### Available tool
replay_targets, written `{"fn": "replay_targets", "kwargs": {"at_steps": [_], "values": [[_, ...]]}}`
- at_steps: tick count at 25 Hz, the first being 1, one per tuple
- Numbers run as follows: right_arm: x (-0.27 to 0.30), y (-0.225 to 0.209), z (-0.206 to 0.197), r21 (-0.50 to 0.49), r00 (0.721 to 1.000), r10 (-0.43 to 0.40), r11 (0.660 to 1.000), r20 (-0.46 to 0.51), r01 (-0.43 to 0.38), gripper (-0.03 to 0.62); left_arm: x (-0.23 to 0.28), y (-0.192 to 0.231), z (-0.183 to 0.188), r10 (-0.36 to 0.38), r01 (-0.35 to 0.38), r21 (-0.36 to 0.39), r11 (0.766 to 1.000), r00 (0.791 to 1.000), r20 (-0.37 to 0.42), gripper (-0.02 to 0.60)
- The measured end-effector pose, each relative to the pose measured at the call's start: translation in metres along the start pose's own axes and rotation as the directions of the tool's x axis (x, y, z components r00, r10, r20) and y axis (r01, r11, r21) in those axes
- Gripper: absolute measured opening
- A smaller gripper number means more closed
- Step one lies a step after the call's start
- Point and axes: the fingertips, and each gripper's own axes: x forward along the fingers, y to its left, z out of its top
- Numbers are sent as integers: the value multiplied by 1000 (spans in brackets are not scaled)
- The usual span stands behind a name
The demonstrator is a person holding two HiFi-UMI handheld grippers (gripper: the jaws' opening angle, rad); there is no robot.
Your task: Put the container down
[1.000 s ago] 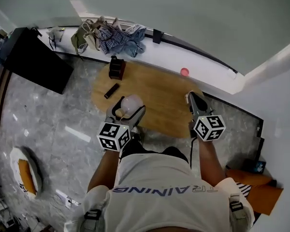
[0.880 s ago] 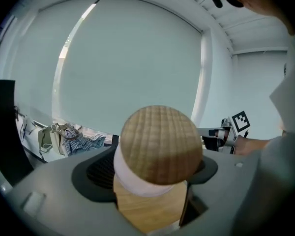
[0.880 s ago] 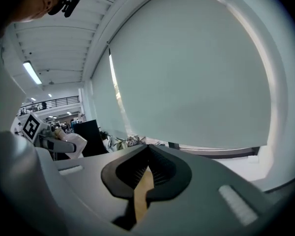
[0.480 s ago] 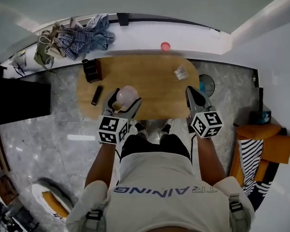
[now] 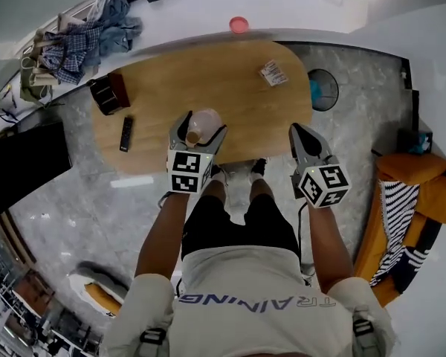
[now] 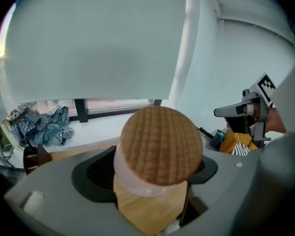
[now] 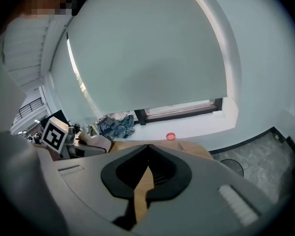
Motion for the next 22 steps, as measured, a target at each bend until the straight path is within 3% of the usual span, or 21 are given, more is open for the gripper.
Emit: {"fn": "replay_targets", "kwargs": {"at_steps": [4,9,13,18,22], "values": [[22,-11,-24,29,1000,12,1000,-17,-12,17,57,-7,-41,-7,7,5,1000,997,-75,391],[30,-17,-76,92,997,24,996,-77,-17,17,123,-16,-98,8,23,163,986,982,-187,391],[32,-24,-116,109,990,25,994,-142,-9,17,169,-18,-137,-2,64,246,967,970,-245,391],[41,-45,-135,112,987,5,994,-163,13,17,213,-14,-160,12,71,266,961,955,-297,391],[41,-53,-139,144,988,-7,989,-153,29,17,226,-14,-173,32,44,224,974,945,-325,391]]}}
